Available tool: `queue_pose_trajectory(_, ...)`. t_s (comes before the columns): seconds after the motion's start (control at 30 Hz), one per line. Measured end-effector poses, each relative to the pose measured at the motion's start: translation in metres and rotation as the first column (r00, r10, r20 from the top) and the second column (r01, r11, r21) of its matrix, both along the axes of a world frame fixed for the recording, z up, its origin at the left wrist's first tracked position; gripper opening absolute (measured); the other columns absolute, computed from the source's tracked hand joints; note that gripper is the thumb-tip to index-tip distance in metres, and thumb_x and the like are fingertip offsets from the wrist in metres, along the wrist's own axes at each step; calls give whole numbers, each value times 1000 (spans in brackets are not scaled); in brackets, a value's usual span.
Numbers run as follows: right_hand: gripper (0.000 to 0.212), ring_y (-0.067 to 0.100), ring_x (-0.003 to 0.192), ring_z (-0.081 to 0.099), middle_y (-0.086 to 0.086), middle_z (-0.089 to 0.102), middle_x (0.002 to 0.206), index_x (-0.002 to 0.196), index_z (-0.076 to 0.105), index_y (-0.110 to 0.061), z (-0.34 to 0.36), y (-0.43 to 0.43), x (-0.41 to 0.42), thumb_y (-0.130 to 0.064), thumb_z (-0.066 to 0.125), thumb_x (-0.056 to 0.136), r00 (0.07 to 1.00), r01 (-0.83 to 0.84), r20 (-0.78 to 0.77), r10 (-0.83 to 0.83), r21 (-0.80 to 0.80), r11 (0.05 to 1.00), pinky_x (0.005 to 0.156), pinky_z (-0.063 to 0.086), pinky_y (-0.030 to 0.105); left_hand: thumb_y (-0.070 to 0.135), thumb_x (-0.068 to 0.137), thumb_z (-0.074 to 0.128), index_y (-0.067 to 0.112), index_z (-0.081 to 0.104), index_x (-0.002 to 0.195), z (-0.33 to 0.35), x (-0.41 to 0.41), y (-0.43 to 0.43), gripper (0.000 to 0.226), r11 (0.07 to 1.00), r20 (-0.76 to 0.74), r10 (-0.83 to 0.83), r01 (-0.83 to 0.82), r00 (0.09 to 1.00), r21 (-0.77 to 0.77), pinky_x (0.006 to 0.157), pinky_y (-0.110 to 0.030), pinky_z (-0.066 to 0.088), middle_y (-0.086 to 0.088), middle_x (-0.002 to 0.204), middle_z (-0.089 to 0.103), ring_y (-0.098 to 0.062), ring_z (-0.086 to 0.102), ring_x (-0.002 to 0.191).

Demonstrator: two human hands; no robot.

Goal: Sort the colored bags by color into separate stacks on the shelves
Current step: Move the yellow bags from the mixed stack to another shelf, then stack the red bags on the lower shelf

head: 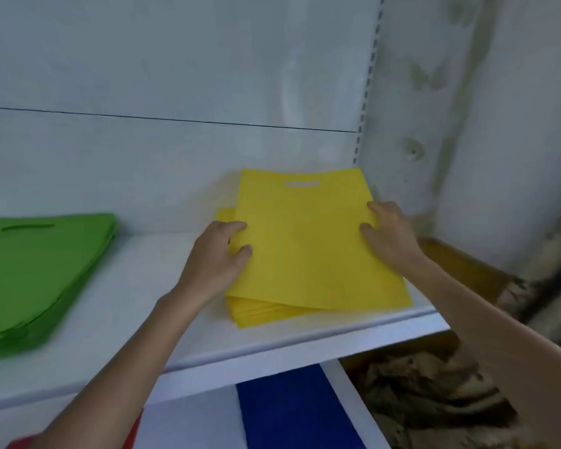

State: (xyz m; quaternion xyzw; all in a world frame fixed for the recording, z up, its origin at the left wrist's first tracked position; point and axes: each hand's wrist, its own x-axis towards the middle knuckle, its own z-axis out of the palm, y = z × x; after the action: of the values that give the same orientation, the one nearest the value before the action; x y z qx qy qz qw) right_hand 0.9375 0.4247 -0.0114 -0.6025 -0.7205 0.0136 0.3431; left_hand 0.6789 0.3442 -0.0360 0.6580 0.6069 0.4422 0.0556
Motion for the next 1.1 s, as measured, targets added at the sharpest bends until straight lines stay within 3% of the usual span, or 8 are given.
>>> queue_pose_trajectory(0.1,45,32,129,34,18,36,141,134,38,0,-11,33,-6,-20,46,95,974,-111,182,131,-118,987,104,29,36,22,88,57,13,51,131,-13,4,2,44,984,-40,123,-127,992,-123,95,-26,34,-13,128,50,-26,48,117)
queue_pose_trajectory(0.23,40,34,120,42,18,45,132,121,46,-8,-39,65,-3,-38,35,96,910,-87,348,224,-368,926,101,36,44,47,75,42,18,53,128,-24,12,2,62,915,-172,185,-233,968,-329,98,-29,34,-14,128,48,-29,46,119)
queue_pose_trajectory(0.3,43,34,117,44,18,48,127,118,47,-11,-46,74,-1,-43,28,96,891,-75,382,245,-409,910,99,37,46,40,84,47,20,54,127,-26,16,5,48,899,-176,252,-298,952,-323,99,-31,35,-15,128,47,-30,45,119)
queue_pose_trajectory(0.43,46,34,116,47,19,50,126,118,50,-8,-38,80,0,-43,31,97,873,-120,401,278,-375,919,96,41,43,25,89,52,19,53,127,-27,25,8,39,886,-174,318,-357,932,-294,94,-31,37,-15,127,46,-29,46,117)
queue_pose_trajectory(0.6,41,32,117,47,15,50,126,125,50,-6,-4,57,-37,-34,40,97,900,-313,294,322,-78,946,92,41,38,22,86,57,20,60,116,-8,9,-18,30,875,-177,452,-473,874,-103,93,-33,40,-8,121,53,-23,52,111)
queue_pose_trajectory(0.77,37,28,112,54,11,55,124,124,53,-9,11,1,-141,-30,45,95,778,-625,138,612,73,778,94,43,38,26,81,58,14,67,109,11,-31,-96,31,815,-176,571,-579,802,9,89,-29,37,-11,112,61,-27,53,108)
queue_pose_trajectory(0.93,35,26,111,55,9,57,123,123,54,-10,5,-85,-258,-28,47,93,556,-831,170,814,79,551,91,43,34,32,64,48,11,69,104,14,-86,-209,49,667,-125,738,-745,663,-12,88,-27,39,-11,105,64,-25,57,102)
queue_pose_trajectory(1.1,35,26,107,57,8,57,124,123,54,-11,3,-177,-357,-24,50,91,357,-933,164,919,96,346,88,44,33,18,83,61,17,66,107,10,-153,-309,25,493,-64,867,-869,495,-44,89,-29,39,-8,113,58,-21,54,105)
